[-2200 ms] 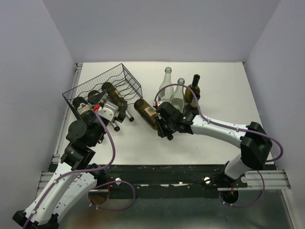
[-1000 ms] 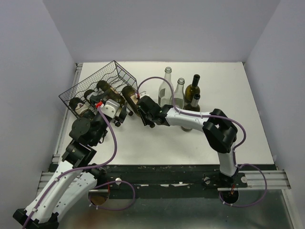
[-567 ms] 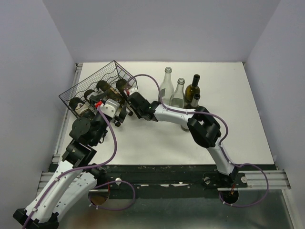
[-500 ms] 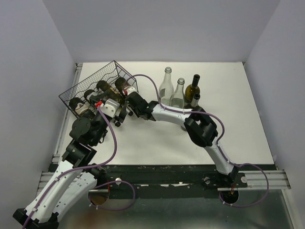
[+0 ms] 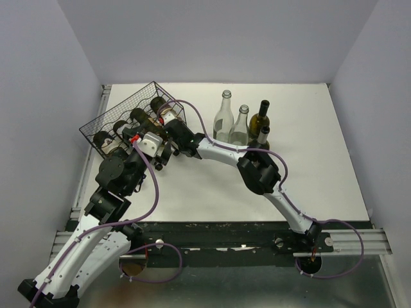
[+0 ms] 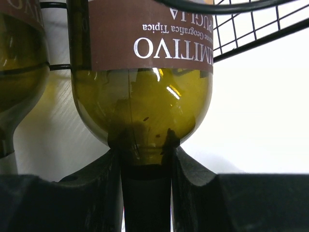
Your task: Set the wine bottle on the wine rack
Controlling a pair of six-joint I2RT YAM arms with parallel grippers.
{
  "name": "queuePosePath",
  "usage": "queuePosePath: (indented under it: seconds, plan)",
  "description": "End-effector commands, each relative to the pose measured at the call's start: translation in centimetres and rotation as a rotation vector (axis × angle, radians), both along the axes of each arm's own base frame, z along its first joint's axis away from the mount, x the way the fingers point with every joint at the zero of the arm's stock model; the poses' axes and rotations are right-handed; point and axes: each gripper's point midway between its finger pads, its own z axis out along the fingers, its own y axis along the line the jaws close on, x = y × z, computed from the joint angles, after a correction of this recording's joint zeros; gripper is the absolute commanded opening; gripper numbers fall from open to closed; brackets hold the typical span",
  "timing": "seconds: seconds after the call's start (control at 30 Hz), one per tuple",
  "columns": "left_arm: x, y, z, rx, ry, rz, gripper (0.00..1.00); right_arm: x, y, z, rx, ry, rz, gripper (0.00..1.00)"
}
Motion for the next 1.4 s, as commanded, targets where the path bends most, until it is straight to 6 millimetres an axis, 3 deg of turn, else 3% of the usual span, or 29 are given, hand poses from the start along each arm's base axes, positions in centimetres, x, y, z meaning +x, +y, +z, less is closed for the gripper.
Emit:
queuePosePath:
  seconds: [0.0, 0.3, 0.5, 0.6, 0.83, 1.1, 1.37]
  plan:
    - [-0.1, 0.2, -0.1, -0.014, 0.019, 0.012, 0.99, 3.1, 1.7, 5.7, 0.108, -0.189, -0.050, 0.15]
    - [0.0, 0.2, -0.2, -0.014, 0.023, 0.015, 0.99, 4.0, 2.2, 5.5, 0.078, -0.221, -0.046, 0.34]
    - [0.0, 0.2, 0.0, -0.015, 0.018, 0.015, 0.99, 4.2, 2.0, 5.3, 0.064, -0.228, -0.050, 0.58]
    - [0.0, 0.2, -0.1, -0.016, 0.020, 0.015, 0.99, 4.1, 1.9, 5.2, 0.065, -0.227, -0.050, 0.64]
    - [-0.1, 0.4, 0.0, -0.015, 0.013, 0.022, 0.99, 3.3, 1.4, 6.0, 0.089, -0.211, -0.054, 0.67]
    - [-0.3, 0.5, 0.6, -0.029, -0.002, 0.016, 0.99, 1.4, 0.1, 9.6, 0.163, -0.176, -0.055, 0.74]
    - [-0.7, 0.7, 1.1, -0.049, -0.018, 0.018, 0.99, -2.2, -1.1, 12.5, 0.238, -0.058, -0.005, 0.76]
